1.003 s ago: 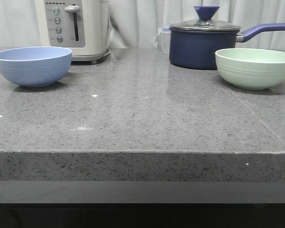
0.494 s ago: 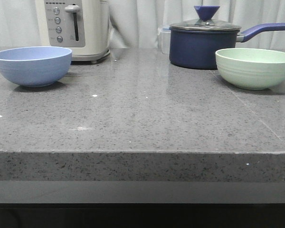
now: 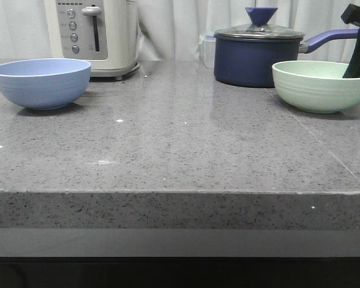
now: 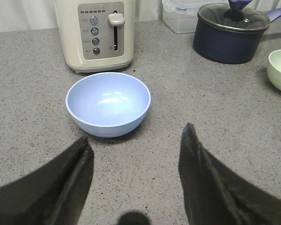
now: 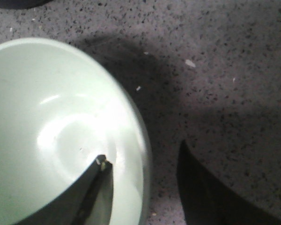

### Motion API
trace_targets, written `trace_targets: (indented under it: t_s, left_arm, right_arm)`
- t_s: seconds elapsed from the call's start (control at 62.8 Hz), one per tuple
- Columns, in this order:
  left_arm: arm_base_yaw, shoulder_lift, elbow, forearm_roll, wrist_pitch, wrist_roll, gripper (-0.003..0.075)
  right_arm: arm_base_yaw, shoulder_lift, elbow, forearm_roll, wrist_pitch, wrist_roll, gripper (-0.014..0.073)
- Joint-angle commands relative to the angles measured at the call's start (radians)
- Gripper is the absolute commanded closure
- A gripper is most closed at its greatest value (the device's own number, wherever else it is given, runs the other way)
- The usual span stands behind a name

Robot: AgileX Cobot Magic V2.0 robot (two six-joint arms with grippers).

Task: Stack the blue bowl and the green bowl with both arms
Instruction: 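Grasp the pale green bowl rim with the right gripper and lift, then carry the green bowl toward the table center and set it down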

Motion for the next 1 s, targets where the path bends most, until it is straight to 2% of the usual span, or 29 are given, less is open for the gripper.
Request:
trace_targets:
  t_s: [0.0,0.239,0.43,0.557,0.669,0.796,0.987]
  left_arm:
    - [-0.009,0.009,-0.029,-0.008,-0.081,-0.002,0.0313]
    - [-0.009,0.009,-0.029,-0.008,-0.081,-0.002,0.0313]
    - [-0.009,0.009,-0.029,-0.008,-0.081,-0.002,0.0313]
    - [-0.009,0.009,-0.029,-0.008,-0.075,-0.002,0.0313]
    - [-0.009,0.009,-0.029,-0.008,-0.073,-0.002,0.0313]
    - [-0.009,0.009,-0.029,-0.008,-0.073,-0.002,0.0313]
    - [-0.009,0.009,-0.029,-0.008,-0.073,-0.002,0.0313]
  right_arm:
    - [-0.006,-0.041,-0.035,0.038,-0.036,-0.015,0.0329]
    - [-0.006,-0.041,-0.038,0.038,-0.04,-0.015,0.0499]
    - [-0.006,-0.05,-0.08,0.011,0.014,-0.017,0.0653]
    - [0.012,-0.082,-0.124,-0.009,0.092,-0.019,0.0653]
    - [0.075,-0.117,-0.168,-0.055,0.133,-0.019,0.0653]
    - [0.217,-0.132,-0.228,-0.13,0.145,0.014,0.0648]
    - [0.438,-0.128,-0.253,-0.276,0.053,0.143,0.0648]
